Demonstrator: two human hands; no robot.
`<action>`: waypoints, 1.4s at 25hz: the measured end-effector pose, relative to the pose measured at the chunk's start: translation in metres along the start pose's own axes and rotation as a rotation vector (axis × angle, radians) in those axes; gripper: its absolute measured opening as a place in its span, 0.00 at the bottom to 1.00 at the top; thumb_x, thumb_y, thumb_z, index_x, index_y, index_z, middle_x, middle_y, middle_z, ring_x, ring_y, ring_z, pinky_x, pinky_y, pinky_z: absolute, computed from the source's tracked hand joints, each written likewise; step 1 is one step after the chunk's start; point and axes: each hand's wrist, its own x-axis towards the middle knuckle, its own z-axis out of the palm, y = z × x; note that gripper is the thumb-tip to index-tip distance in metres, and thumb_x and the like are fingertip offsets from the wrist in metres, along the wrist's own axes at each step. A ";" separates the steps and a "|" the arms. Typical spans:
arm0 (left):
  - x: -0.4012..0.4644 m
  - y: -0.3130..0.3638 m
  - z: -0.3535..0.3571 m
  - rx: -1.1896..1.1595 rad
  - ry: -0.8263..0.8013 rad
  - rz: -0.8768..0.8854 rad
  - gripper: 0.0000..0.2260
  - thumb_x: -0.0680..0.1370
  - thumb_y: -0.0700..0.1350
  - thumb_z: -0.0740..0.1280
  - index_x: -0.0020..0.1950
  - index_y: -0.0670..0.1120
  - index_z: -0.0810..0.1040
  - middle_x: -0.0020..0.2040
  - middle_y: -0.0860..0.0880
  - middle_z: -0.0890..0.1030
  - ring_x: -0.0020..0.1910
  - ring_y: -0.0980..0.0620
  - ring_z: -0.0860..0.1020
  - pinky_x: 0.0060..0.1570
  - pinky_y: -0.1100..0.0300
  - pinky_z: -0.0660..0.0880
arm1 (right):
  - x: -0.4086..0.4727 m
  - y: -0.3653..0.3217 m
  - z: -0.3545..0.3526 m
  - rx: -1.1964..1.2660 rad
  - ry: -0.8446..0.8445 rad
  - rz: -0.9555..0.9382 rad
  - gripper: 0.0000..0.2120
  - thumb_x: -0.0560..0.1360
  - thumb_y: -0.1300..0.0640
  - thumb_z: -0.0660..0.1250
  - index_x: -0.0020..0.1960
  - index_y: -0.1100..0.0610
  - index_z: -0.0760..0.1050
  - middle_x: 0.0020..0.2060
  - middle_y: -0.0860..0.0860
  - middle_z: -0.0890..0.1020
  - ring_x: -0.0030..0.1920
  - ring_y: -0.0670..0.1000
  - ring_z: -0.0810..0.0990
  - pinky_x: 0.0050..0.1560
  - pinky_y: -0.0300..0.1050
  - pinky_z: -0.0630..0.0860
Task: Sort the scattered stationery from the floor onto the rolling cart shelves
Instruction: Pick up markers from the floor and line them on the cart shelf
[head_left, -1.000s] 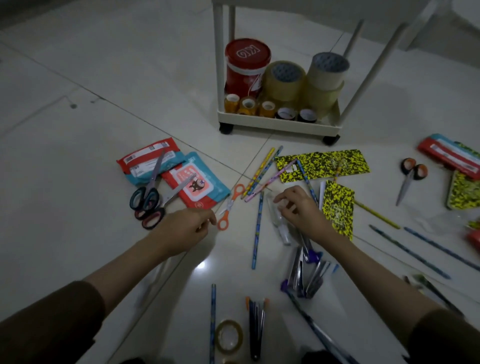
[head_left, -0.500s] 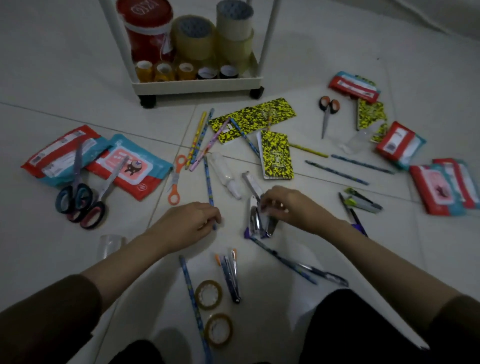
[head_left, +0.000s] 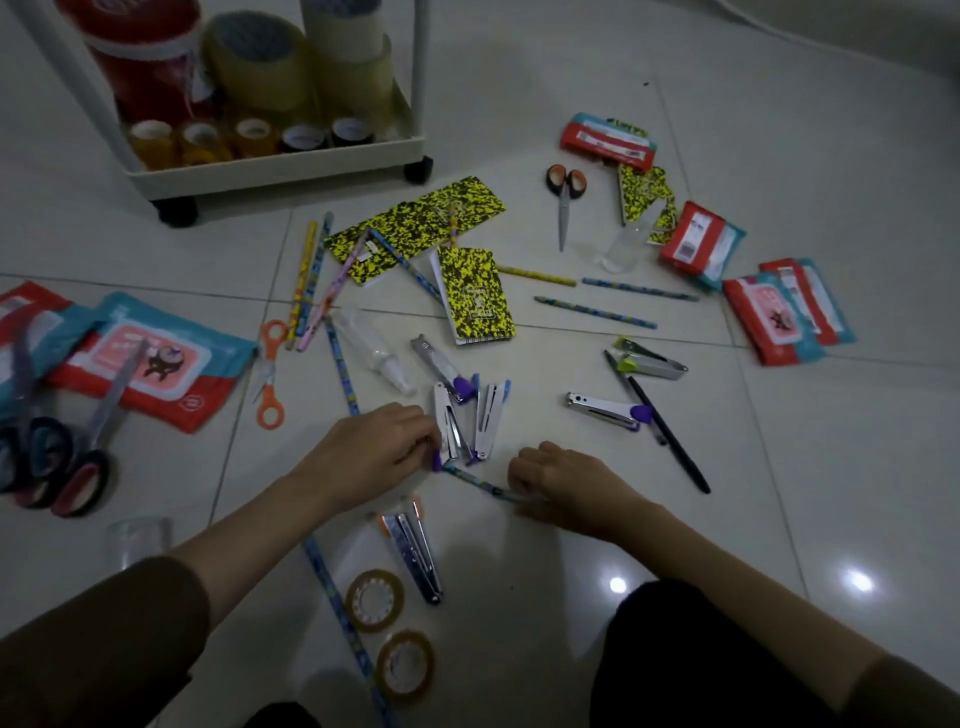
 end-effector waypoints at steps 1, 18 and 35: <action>0.002 0.002 0.000 -0.002 0.003 0.016 0.07 0.79 0.46 0.59 0.54 0.52 0.75 0.50 0.57 0.76 0.52 0.58 0.73 0.41 0.62 0.70 | 0.001 -0.001 0.000 -0.020 0.011 -0.003 0.13 0.77 0.49 0.61 0.57 0.55 0.68 0.56 0.53 0.72 0.56 0.54 0.70 0.49 0.47 0.68; 0.066 0.060 -0.020 -1.283 0.153 -0.407 0.09 0.81 0.36 0.55 0.46 0.44 0.73 0.34 0.48 0.79 0.28 0.59 0.78 0.29 0.67 0.75 | -0.018 0.008 -0.033 0.254 0.594 0.161 0.09 0.76 0.53 0.62 0.53 0.43 0.76 0.49 0.45 0.78 0.51 0.51 0.77 0.48 0.44 0.73; 0.089 0.072 0.000 -1.098 0.069 -0.357 0.09 0.80 0.39 0.57 0.45 0.46 0.75 0.33 0.48 0.72 0.23 0.58 0.65 0.25 0.68 0.64 | -0.036 0.101 0.004 0.412 0.410 0.878 0.16 0.77 0.58 0.61 0.64 0.59 0.68 0.59 0.58 0.72 0.58 0.59 0.71 0.55 0.53 0.71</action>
